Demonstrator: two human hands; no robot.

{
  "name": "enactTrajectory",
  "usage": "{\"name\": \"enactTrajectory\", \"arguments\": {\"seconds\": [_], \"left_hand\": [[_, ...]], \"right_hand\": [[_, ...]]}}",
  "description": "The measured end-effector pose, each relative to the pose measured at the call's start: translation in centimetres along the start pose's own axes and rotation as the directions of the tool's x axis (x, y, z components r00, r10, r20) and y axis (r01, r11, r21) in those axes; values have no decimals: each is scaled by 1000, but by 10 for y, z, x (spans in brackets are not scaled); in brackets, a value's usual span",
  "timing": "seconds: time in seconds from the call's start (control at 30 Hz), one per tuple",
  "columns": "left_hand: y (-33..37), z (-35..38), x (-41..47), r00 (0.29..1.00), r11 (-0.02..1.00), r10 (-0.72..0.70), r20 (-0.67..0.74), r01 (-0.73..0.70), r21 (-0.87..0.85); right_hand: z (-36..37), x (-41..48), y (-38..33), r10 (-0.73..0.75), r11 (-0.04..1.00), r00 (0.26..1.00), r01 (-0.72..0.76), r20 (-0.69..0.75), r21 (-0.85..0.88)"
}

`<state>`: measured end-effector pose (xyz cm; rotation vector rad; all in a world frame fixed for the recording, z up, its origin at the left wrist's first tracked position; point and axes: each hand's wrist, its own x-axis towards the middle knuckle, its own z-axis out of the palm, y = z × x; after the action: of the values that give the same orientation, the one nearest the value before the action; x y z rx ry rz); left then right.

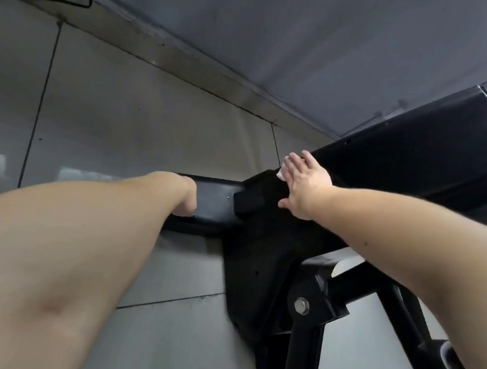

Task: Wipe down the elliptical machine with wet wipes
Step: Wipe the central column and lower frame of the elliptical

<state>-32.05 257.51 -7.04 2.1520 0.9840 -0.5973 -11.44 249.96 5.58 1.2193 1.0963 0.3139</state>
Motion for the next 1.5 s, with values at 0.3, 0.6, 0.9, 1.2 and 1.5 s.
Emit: {"name": "enactTrajectory", "arguments": {"seconds": [0.3,0.6,0.9,1.2,1.5], "left_hand": [[22,4,8,999,996,43,10,-42,-75],[3,7,16,1000,993,-7,11,8,-117],[1,9,23,1000,994,-25,4,26,-106],[8,8,26,1000,988,-8,24,12,-154],[4,10,28,999,984,-22,-38,15,-176]], "right_hand": [[33,-37,-76,-690,673,700,714,187,-192],[19,23,-61,-293,956,956,293,23,4],[31,35,-80,-388,911,920,376,-44,-171],[19,31,-88,-140,953,981,170,135,-252],[-9,66,-81,15,949,992,-52,122,310]]}}
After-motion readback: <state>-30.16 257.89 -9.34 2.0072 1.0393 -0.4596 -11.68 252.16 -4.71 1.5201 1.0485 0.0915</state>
